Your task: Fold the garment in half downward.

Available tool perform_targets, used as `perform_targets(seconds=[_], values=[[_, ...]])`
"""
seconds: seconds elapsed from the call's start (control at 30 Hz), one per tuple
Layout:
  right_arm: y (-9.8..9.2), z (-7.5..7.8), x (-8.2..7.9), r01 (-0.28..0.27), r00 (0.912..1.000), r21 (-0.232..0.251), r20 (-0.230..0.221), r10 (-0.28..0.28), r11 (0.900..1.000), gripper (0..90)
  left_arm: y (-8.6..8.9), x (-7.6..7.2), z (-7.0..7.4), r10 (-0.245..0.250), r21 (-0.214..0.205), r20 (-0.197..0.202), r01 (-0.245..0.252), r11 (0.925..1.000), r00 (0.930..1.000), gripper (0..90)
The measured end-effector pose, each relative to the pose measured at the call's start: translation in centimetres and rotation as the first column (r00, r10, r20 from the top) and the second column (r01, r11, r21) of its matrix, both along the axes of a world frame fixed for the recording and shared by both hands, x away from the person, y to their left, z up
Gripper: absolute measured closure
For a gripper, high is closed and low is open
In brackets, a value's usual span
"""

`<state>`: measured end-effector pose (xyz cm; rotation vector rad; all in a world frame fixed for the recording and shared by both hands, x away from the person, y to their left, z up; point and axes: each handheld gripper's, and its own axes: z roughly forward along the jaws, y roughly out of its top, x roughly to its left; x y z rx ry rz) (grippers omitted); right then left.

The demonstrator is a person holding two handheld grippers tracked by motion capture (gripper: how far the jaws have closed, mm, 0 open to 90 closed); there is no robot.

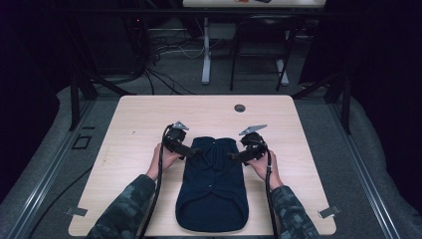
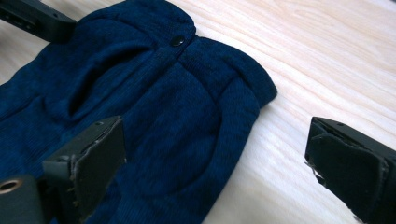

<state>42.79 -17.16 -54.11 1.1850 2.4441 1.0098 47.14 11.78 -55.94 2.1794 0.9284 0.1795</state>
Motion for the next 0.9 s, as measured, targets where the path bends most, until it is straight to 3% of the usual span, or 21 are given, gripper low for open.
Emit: perform_targets(seconds=[0.07,0.2,0.3,0.5,0.53,0.63,0.77,0.9], values=[[0.5,-0.2,0.6,-0.004,0.9999,-0.009,-0.016,0.004,1.0000,4.6,-0.4,0.4,-0.3,0.005,0.010,-0.007,-0.005,0.9999,1.0000,0.1],[1.6,-0.7,1.5,0.009,0.9998,-0.072,-0.019,-0.010,0.9973,5.5,-1.2,1.2,-1.0,0.015,0.027,-0.033,-0.014,0.9995,0.9993,0.1],[2.1,-1.2,2.3,0.012,0.9993,-0.086,-0.034,-0.015,0.9962,5.5,-1.8,1.8,-1.3,0.031,0.051,-0.050,-0.028,0.9983,0.9983,0.0],[2.3,-2.5,4.2,0.002,0.9938,-0.043,-0.111,-0.007,0.9991,5.5,-2.2,2.6,-1.5,0.041,0.077,-0.064,-0.036,0.9964,0.9971,0.1],[2.2,-2.6,4.5,-0.008,0.9924,-0.054,-0.123,0.002,0.9985,5.4,-2.3,2.6,-1.5,0.041,0.081,-0.067,-0.035,0.9961,0.9969,0.0],[2.1,-3.1,4.8,0.019,0.9920,-0.028,-0.124,-0.023,0.9994,5.5,-2.5,2.5,-1.5,0.040,0.100,-0.058,-0.034,0.9944,0.9975,0.1],[2.3,-2.9,4.7,0.014,0.9924,-0.061,-0.121,-0.021,0.9980,11.0,-2.6,2.4,-1.5,0.037,0.113,-0.053,-0.031,0.9932,0.9979,1.3],[2.8,-2.9,4.5,-0.001,0.9944,-0.081,-0.105,-0.007,0.9967,16.0,-2.8,1.9,-1.6,0.025,0.146,-0.014,-0.022,0.9890,0.9996,3.2]])
